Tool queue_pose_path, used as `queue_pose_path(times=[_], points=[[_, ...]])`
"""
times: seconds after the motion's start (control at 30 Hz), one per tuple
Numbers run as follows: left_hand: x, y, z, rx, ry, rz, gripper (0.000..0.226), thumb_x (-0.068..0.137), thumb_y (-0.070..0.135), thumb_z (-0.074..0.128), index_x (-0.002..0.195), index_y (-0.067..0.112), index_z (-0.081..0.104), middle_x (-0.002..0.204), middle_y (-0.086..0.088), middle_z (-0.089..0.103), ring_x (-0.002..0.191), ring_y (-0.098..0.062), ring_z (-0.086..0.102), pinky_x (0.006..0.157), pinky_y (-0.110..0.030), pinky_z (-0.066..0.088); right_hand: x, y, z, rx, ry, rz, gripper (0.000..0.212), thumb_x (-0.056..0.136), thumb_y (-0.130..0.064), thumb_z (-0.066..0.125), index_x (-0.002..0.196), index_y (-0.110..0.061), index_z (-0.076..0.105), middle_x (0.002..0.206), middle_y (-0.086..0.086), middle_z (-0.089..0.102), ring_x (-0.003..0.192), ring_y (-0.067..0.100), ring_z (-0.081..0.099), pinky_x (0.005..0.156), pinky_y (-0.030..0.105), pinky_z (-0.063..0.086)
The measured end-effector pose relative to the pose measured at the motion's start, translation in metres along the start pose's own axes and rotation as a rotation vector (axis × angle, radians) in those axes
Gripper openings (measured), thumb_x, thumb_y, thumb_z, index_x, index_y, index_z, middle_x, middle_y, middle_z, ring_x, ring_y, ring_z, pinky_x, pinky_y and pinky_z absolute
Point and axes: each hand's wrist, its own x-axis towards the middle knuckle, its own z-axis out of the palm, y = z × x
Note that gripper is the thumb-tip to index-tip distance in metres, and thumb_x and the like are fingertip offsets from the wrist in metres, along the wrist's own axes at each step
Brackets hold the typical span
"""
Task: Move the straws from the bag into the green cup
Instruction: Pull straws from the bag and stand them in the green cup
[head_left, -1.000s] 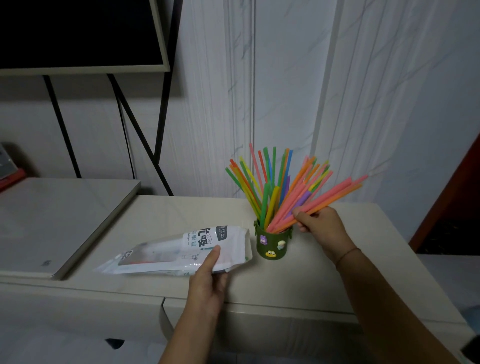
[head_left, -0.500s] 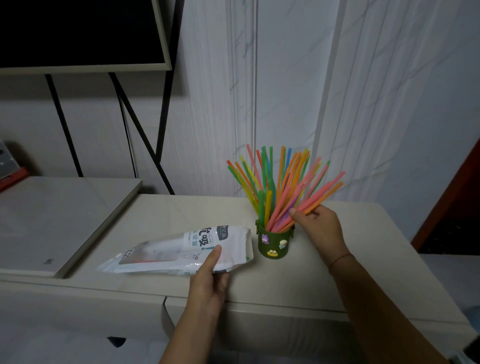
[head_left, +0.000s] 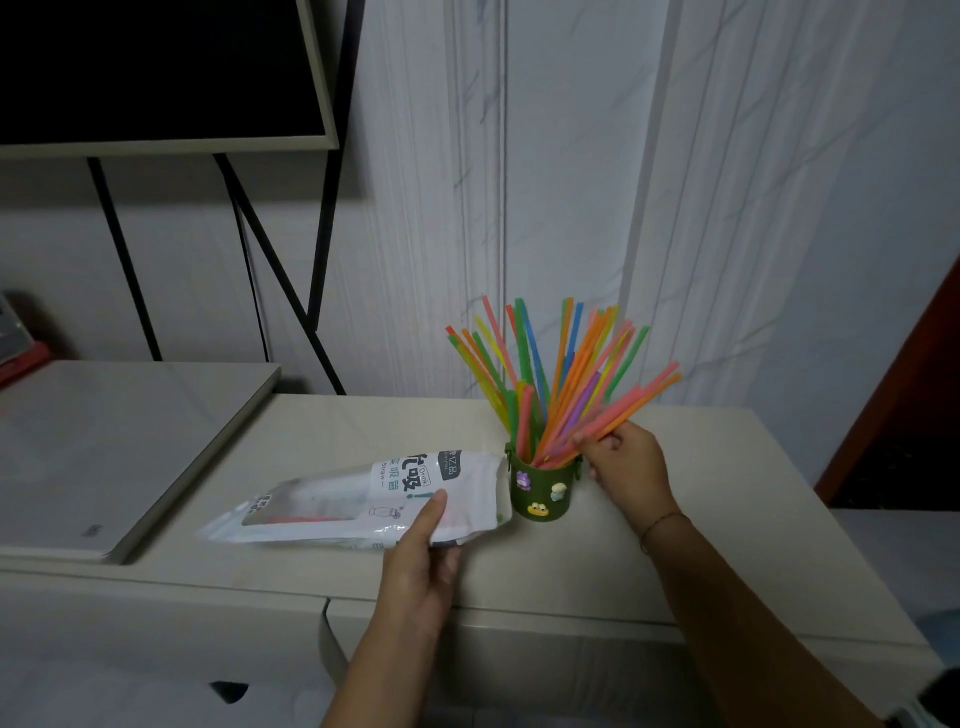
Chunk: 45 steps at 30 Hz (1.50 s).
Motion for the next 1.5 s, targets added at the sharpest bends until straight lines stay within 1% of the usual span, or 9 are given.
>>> queue_pose_path(times=[0.17,0.27,0.4,0.63,0.73,0.93,1.2,1.4,1.5], points=[[-0.001,0.001,-0.004,0.068,-0.077,0.085,0.038,0.075,0.006,0.072,0.109,0.020,0.066,0.096,0.003,0.078,0.089,-0.012,0.072,0.061,-0.027,0.060,-0.020,0.005,0.002,0.140,-0.009,0.182,0.026,0.080,-0.017,0.071,0.095,-0.009,0.051,0.071,0.010,0.057,0.052,0.015,0.051,0.046,0.022,0.040],[-0.003,-0.001,-0.005,0.129,-0.106,0.136,0.046,0.072,0.008,0.075,0.116,0.017,0.065,0.108,-0.001,0.075,0.100,-0.018,0.070,0.078,-0.033,0.060,-0.041,0.010,0.014,0.344,-0.094,0.416,0.015,0.089,-0.018,0.061,0.083,-0.006,0.053,0.068,0.011,0.054,0.053,0.015,0.051,0.044,0.021,0.046],[-0.007,-0.005,-0.007,0.298,-0.112,0.260,0.060,0.057,0.021,0.084,0.114,0.017,0.066,0.106,0.000,0.076,0.097,-0.018,0.072,0.083,-0.035,0.055,-0.071,0.015,0.034,0.784,-0.301,0.743,0.021,0.096,-0.021,0.048,0.099,-0.005,0.061,0.095,0.013,0.066,0.090,0.025,0.063,0.077,0.034,0.052],[-0.005,-0.005,-0.017,0.597,-0.135,0.409,0.033,0.065,0.013,0.087,0.091,0.024,0.072,0.089,0.009,0.078,0.082,-0.009,0.073,0.065,-0.021,0.057,-0.083,0.000,0.046,1.166,-0.488,0.811,0.042,0.096,-0.027,0.045,0.121,0.002,0.060,0.125,0.023,0.061,0.117,0.034,0.056,0.098,0.045,0.043],[-0.008,-0.003,-0.016,0.645,-0.169,0.445,0.033,0.062,0.009,0.088,0.088,0.023,0.072,0.084,0.010,0.077,0.076,-0.009,0.073,0.058,-0.015,0.054,-0.082,0.003,0.049,1.139,-0.505,0.781,0.044,0.097,-0.027,0.041,0.128,0.002,0.054,0.133,0.024,0.055,0.125,0.037,0.050,0.109,0.048,0.034],[-0.010,0.004,-0.015,0.737,-0.232,0.488,0.037,0.062,0.007,0.088,0.090,0.022,0.071,0.085,0.011,0.077,0.077,-0.008,0.073,0.060,-0.016,0.054,-0.081,0.008,0.049,1.061,-0.396,0.811,0.036,0.094,-0.026,0.049,0.113,-0.001,0.066,0.110,0.020,0.070,0.095,0.032,0.070,0.076,0.043,0.059],[-0.009,0.010,-0.018,0.751,-0.232,0.480,0.050,0.059,0.018,0.089,0.104,0.021,0.069,0.093,0.009,0.077,0.086,-0.010,0.073,0.067,-0.019,0.057,-0.079,0.018,0.049,0.941,-0.326,0.867,0.024,0.090,-0.025,0.057,0.103,-0.010,0.070,0.090,0.011,0.076,0.095,0.026,0.066,0.072,0.036,0.059],[-0.013,0.011,-0.015,0.845,-0.343,0.467,0.052,0.058,0.027,0.089,0.104,0.026,0.066,0.099,0.014,0.075,0.091,-0.007,0.071,0.068,-0.020,0.057,-0.082,0.015,0.052,1.078,-0.408,0.903,0.038,0.092,-0.022,0.051,0.122,-0.001,0.060,0.126,0.023,0.060,0.119,0.037,0.055,0.101,0.047,0.044],[-0.013,0.012,-0.014,0.867,-0.352,0.497,0.047,0.061,0.021,0.090,0.103,0.024,0.069,0.098,0.014,0.076,0.088,-0.007,0.071,0.068,-0.018,0.056,-0.082,0.014,0.052,1.075,-0.394,0.912,0.035,0.092,-0.020,0.053,0.119,0.000,0.062,0.120,0.022,0.064,0.111,0.035,0.060,0.089,0.044,0.053]])
